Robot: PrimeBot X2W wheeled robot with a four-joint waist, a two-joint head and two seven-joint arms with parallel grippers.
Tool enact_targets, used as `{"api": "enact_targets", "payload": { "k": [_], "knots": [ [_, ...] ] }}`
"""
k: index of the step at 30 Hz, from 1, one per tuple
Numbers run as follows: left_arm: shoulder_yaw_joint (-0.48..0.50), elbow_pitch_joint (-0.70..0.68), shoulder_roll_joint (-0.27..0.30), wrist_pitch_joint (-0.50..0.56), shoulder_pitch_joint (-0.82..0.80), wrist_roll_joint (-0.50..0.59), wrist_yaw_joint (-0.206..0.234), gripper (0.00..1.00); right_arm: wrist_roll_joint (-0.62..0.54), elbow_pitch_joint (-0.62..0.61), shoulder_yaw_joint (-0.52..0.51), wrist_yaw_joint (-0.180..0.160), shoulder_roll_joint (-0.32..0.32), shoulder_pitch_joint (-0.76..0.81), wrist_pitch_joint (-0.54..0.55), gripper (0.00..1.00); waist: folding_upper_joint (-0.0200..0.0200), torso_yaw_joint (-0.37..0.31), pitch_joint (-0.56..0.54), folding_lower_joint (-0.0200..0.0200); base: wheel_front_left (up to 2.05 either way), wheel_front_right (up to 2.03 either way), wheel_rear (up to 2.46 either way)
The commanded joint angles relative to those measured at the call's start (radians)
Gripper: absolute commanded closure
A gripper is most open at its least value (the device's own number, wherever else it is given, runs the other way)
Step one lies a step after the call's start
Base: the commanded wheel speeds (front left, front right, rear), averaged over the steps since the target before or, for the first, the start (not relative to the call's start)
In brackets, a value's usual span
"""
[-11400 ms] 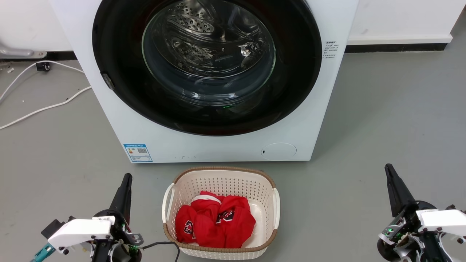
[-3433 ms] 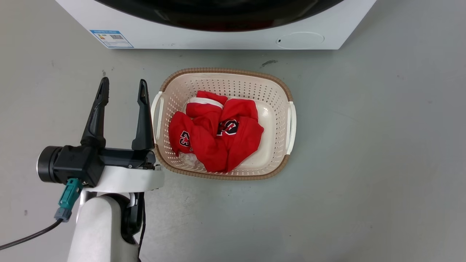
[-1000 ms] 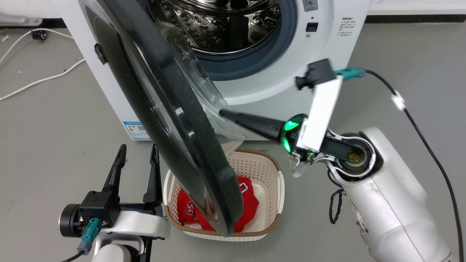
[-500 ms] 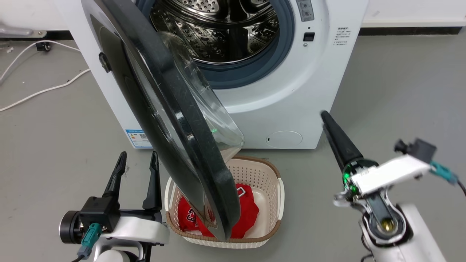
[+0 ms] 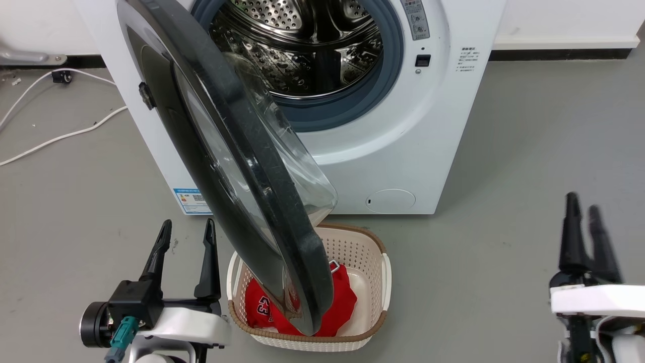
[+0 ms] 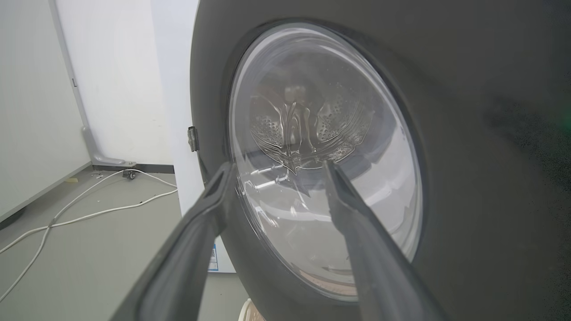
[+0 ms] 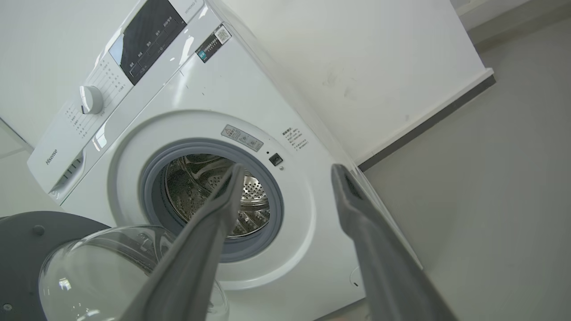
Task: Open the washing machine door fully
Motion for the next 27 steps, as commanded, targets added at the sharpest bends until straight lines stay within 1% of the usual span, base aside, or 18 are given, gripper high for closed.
{"api": "enact_targets", "payload": {
  "k": [1, 3, 5, 8, 9, 10, 13, 15, 21, 27],
  "knots": [
    [0.003, -0.002, 0.001, -0.002, 0.013, 0.001, 0.003, 0.00, -0.026, -0.015, -0.008, 0.003, 0.003, 0.014, -0.002, 0.00, 0.0000, -0.001, -0.001, 0.0001, 0.00, 0.00, 0.00],
    [0.007, -0.004, 0.001, -0.002, 0.014, 0.004, 0.002, 0.00, -0.163, -0.072, -0.044, 0.002, 0.010, 0.025, -0.002, 0.00, 0.0000, -0.003, -0.002, 0.0001, 0.00, 0.00, 0.00],
    [0.012, -0.004, 0.001, -0.002, 0.015, 0.007, 0.001, 0.00, -0.305, -0.132, -0.055, 0.002, 0.014, 0.035, -0.002, 0.00, 0.0000, -0.004, -0.004, 0.0001, 0.00, 0.00, 0.00],
    [0.017, -0.005, 0.001, -0.002, 0.015, 0.010, -0.001, 0.00, -0.486, -0.198, -0.041, 0.001, 0.016, 0.062, -0.002, 0.00, 0.0000, -0.003, -0.006, 0.0001, 0.00, 0.00, 0.00],
    [0.018, -0.005, 0.001, -0.002, 0.016, 0.010, -0.002, 0.00, -0.511, -0.210, -0.030, 0.001, 0.017, 0.071, -0.002, 0.00, 0.0000, -0.003, -0.006, 0.0001, 0.00, 0.00, 0.00],
    [0.019, -0.006, 0.001, -0.002, 0.016, 0.010, -0.003, 0.00, -0.578, -0.226, -0.021, 0.001, 0.017, 0.082, -0.002, 0.00, 0.0000, -0.002, -0.007, 0.0001, 0.00, 0.00, 0.00],
    [0.020, -0.007, 0.001, -0.002, 0.018, 0.012, -0.004, 0.00, -0.648, -0.242, 0.001, 0.001, 0.016, 0.113, 0.002, 0.00, 0.0000, -0.001, -0.007, 0.0001, 0.00, 0.00, 0.00],
    [0.021, -0.008, 0.001, -0.002, 0.018, 0.014, -0.007, 0.00, -0.658, -0.236, 0.011, 0.001, 0.016, 0.130, 0.005, 0.00, 0.0000, -0.001, -0.005, 0.0001, 0.00, 0.00, 0.00],
    [0.016, -0.005, 0.001, -0.002, 0.018, 0.018, -0.010, 0.00, -0.665, -0.187, 0.021, 0.001, 0.017, 0.158, 0.002, 0.00, 0.0000, -0.002, -0.001, 0.0001, 0.00, 0.00, 0.00],
    [0.015, 0.001, 0.001, -0.002, 0.019, 0.022, -0.015, 0.00, -0.662, -0.154, 0.027, 0.001, 0.017, 0.147, 0.000, 0.00, 0.0000, -0.005, -0.005, 0.0001, 0.00, 0.00, 0.00]
  ]
}}
